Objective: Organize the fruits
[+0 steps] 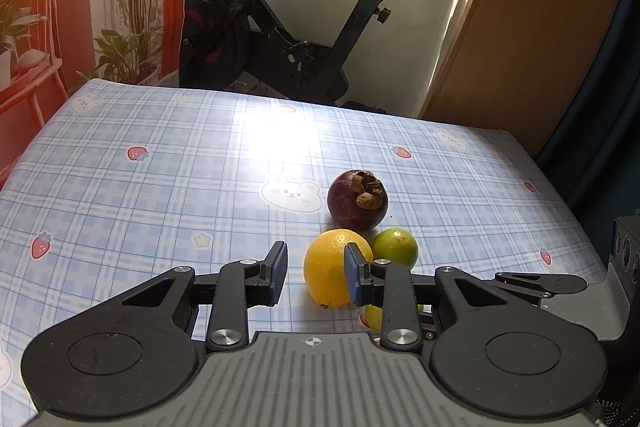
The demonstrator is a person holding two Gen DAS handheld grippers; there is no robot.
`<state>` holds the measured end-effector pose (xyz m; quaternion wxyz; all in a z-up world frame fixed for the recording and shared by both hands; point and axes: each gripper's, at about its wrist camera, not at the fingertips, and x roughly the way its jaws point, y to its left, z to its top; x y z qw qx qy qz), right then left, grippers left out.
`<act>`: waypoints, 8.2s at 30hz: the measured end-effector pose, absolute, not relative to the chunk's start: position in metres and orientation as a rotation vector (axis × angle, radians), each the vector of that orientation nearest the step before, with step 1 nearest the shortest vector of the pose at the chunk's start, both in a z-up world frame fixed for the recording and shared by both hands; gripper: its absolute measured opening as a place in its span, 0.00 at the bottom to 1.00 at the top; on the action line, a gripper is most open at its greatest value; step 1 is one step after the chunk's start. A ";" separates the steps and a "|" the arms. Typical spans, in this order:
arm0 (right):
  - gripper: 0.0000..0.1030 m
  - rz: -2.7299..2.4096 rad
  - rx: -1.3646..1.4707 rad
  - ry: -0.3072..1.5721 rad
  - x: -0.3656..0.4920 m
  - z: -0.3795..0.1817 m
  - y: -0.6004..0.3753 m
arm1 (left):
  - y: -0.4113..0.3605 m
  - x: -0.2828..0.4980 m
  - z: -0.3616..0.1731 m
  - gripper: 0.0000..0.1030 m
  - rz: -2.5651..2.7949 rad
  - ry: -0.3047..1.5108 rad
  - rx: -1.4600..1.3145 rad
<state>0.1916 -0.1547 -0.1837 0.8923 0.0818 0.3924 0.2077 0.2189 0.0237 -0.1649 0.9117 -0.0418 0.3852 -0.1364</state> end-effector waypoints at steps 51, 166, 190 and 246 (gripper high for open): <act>0.47 0.302 0.207 0.721 0.156 -0.172 -0.216 | -0.025 0.229 -0.174 0.31 -0.382 0.863 -0.059; 0.45 0.500 -0.032 0.770 0.226 -0.202 -0.170 | -0.050 0.297 -0.200 0.25 -0.481 1.007 -0.104; 0.45 0.534 -0.054 0.760 0.101 -0.149 -0.138 | -0.017 0.172 -0.155 0.27 -0.556 0.982 -0.107; 0.46 0.596 0.041 0.816 0.060 -0.186 -0.106 | 0.029 0.116 -0.162 0.29 -0.352 0.898 -0.170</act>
